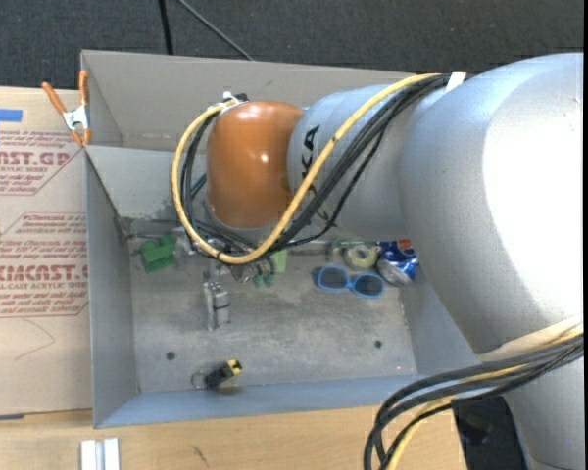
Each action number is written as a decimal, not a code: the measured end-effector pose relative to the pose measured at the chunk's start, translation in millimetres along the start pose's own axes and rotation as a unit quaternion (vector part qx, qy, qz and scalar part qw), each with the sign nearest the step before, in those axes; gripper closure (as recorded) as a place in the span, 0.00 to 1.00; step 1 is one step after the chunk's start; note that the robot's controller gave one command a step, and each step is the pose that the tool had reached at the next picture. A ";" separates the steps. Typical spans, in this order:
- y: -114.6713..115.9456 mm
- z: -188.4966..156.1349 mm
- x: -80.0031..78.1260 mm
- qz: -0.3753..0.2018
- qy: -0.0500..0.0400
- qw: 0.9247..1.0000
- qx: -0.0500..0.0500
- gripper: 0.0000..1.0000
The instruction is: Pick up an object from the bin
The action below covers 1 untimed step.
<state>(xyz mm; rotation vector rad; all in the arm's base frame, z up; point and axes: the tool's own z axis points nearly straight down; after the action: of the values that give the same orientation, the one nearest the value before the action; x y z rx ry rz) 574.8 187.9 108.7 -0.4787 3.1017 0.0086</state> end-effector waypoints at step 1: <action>40.8 34.0 82.3 -0.058 -0.002 0.998 0.001 0.00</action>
Offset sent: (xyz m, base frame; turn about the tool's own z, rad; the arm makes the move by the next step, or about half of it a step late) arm -0.0905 0.0118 -0.0344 -0.1125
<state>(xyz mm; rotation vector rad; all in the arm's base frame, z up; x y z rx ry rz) 484.0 202.2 74.5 -0.6574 3.0649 0.0046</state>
